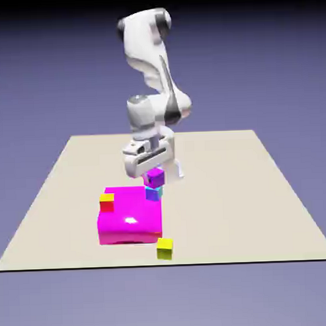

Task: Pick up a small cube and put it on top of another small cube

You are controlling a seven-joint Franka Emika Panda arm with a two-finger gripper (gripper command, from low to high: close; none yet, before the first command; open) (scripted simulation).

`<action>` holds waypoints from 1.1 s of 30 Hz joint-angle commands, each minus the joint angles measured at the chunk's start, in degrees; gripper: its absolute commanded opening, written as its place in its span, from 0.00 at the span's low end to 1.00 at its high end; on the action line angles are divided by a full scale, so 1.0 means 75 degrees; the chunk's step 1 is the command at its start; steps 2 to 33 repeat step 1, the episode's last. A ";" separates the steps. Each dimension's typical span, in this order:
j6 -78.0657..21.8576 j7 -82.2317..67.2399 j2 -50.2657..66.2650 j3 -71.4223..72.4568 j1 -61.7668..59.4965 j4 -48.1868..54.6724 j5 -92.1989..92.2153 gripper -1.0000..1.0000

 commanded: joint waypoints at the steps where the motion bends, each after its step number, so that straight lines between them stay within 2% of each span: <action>1: -0.0332 0.0037 -0.0264 0.0074 -0.0071 0.0066 -0.0022 1.00; 33: -0.0332 0.0037 -0.0264 0.0074 -0.0071 0.0066 -0.0022 1.00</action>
